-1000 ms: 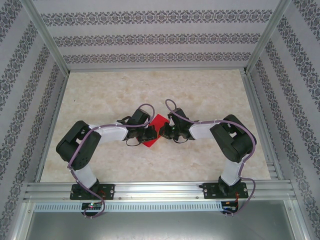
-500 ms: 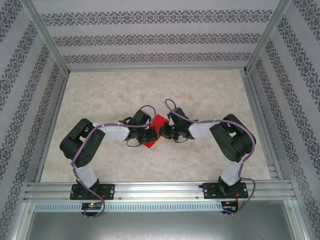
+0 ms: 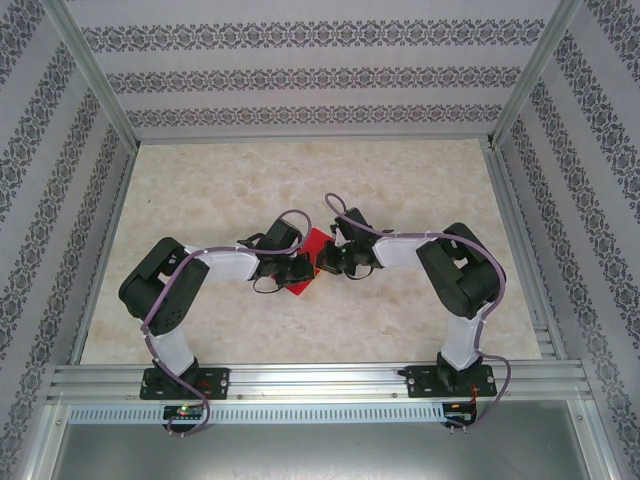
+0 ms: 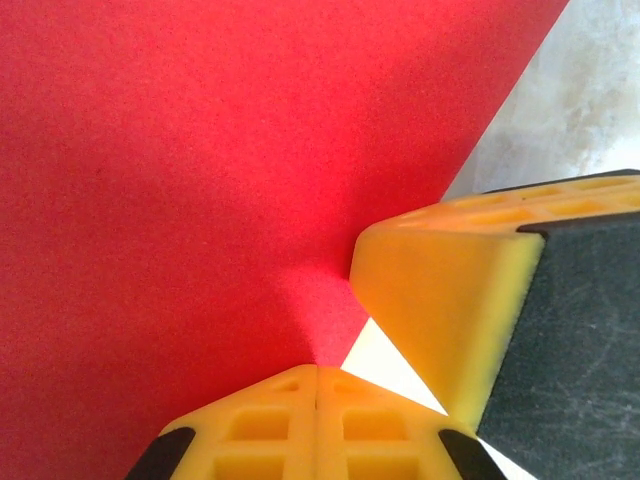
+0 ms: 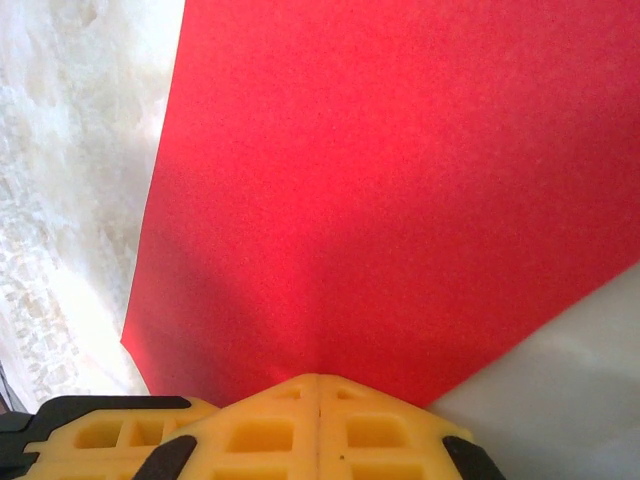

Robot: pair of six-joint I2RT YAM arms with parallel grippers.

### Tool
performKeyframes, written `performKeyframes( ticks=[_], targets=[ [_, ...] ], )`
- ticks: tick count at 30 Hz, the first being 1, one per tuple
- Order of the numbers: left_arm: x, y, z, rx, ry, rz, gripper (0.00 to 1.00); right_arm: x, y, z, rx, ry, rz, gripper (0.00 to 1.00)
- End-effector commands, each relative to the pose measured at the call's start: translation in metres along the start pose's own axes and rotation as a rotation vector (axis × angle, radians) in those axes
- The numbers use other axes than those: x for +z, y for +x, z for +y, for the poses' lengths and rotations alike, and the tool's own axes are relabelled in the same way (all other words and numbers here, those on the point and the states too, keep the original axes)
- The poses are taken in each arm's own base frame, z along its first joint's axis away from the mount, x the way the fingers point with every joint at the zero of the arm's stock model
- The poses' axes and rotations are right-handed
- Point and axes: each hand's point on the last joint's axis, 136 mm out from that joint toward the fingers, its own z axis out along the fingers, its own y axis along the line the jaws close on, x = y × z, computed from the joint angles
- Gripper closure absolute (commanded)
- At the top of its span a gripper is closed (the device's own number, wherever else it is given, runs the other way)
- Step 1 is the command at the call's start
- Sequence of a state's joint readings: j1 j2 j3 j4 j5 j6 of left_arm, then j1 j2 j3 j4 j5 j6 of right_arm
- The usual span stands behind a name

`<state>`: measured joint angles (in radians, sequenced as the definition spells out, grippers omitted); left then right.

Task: Fold a paper plane with a square sheet of paper (pick it up from the middle)
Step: First fold in half a square sheet of paper at the center of the table.

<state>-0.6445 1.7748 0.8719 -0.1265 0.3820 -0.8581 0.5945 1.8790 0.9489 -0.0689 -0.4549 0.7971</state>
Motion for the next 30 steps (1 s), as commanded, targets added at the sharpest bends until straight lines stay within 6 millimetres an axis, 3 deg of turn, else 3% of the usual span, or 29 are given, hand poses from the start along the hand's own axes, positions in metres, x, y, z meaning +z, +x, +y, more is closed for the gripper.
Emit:
performKeyframes(
  ticks=[1, 11, 24, 27, 30],
  targets=[
    [0.002, 0.044, 0.055, -0.05, -0.195, 0.121, 1.0, -0.003, -0.032, -0.046, 0.027, 0.152, -0.097, 1.0],
    [0.005, 0.06, 0.076, -0.067, -0.224, 0.152, 1.0, -0.009, -0.061, -0.064, 0.027, 0.137, -0.119, 1.0],
    [0.006, 0.058, 0.072, -0.062, -0.213, 0.146, 1.0, -0.031, -0.105, -0.096, 0.086, 0.146, -0.164, 1.0],
    [0.005, 0.055, 0.07, -0.059, -0.208, 0.139, 1.0, -0.042, -0.116, -0.089, 0.074, 0.139, -0.189, 1.0],
    [0.006, 0.051, 0.065, -0.049, -0.198, 0.131, 1.0, -0.059, -0.123, -0.069, 0.042, 0.109, -0.222, 1.0]
  ],
)
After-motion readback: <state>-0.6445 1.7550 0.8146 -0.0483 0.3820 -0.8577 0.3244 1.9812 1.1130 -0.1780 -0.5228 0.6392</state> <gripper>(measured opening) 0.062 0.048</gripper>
